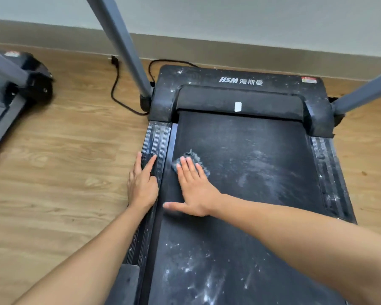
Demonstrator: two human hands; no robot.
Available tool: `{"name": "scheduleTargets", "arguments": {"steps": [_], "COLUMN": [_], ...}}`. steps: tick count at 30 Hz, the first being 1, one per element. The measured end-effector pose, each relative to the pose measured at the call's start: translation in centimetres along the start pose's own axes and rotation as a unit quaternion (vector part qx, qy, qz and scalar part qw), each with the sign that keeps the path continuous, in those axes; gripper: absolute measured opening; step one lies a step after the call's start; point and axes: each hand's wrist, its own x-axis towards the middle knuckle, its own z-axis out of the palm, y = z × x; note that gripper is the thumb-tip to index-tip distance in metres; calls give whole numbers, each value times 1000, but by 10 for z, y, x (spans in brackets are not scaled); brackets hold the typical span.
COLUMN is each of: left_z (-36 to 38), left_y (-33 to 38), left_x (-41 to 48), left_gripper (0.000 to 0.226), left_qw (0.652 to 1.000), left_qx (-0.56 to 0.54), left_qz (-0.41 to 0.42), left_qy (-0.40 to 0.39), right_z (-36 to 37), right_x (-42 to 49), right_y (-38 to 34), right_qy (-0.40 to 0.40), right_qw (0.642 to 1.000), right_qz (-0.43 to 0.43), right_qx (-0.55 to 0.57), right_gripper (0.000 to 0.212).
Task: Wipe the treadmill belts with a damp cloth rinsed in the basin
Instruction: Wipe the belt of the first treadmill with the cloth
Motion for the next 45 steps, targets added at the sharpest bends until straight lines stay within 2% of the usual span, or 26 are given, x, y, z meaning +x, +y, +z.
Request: {"name": "scheduleTargets", "arguments": {"steps": [3, 7, 9, 11, 13, 15, 19, 22, 25, 29, 33, 36, 39, 41, 43, 45], "left_z": [2, 6, 6, 9, 17, 21, 21, 19, 20, 16, 12, 16, 20, 19, 19, 19], "left_y": [1, 3, -2, -11, -14, -12, -12, -9, -15, -21, -27, -28, -26, -28, -27, -23], "left_x": [-3, -7, -11, -17, -24, -26, -26, -26, -25, -20, -17, -19, -21, -21, -22, -24], "left_gripper": [72, 68, 67, 66, 66, 71, 73, 71, 66, 66, 73, 70, 68, 68, 70, 71], "left_qw": [999, 998, 999, 996, 986, 985, 984, 983, 982, 989, 990, 989, 988, 988, 988, 988], "left_qx": [-39, -35, -16, 58, 126, 134, 126, 129, 131, 95, 61, 70, 78, 82, 87, 85], "left_qz": [2, 8, 21, 50, 89, 87, 87, 95, 87, 78, 96, 99, 97, 97, 98, 100], "left_qy": [30, 45, 36, 46, 64, 72, 95, 92, 103, 84, 78, 82, 89, 85, 83, 83], "right_z": [9, 14, 15, 14, 12, 10, 9, 9, 8, 10, 28, 33, 34, 35, 33, 29], "right_x": [1, -41, -75, -112, -158, -202, -215, -170, -111, -40, -23, -40, -77, -109, -152, -202], "right_y": [-33, 7, 39, 79, 127, 165, 169, 136, 91, 14, -39, -34, 0, 37, 87, 135], "right_qy": [-22, 5, 5, 14, 23, 15, 18, 33, 30, 18, 4, 8, 20, 32, 47, 46], "right_qw": [998, 996, 999, 996, 980, 953, 925, 934, 969, 997, 997, 992, 994, 998, 995, 976], "right_qz": [-57, -51, 1, 85, 199, 301, 369, 340, 233, 68, -68, -102, -80, -21, 89, 215], "right_qx": [-29, -71, -53, -27, -6, 20, 83, 106, 72, 22, -40, -68, -68, -55, -25, -3], "right_gripper": [130, 120, 116, 114, 114, 117, 123, 131, 133, 130, 124, 116, 110, 107, 106, 108]}}
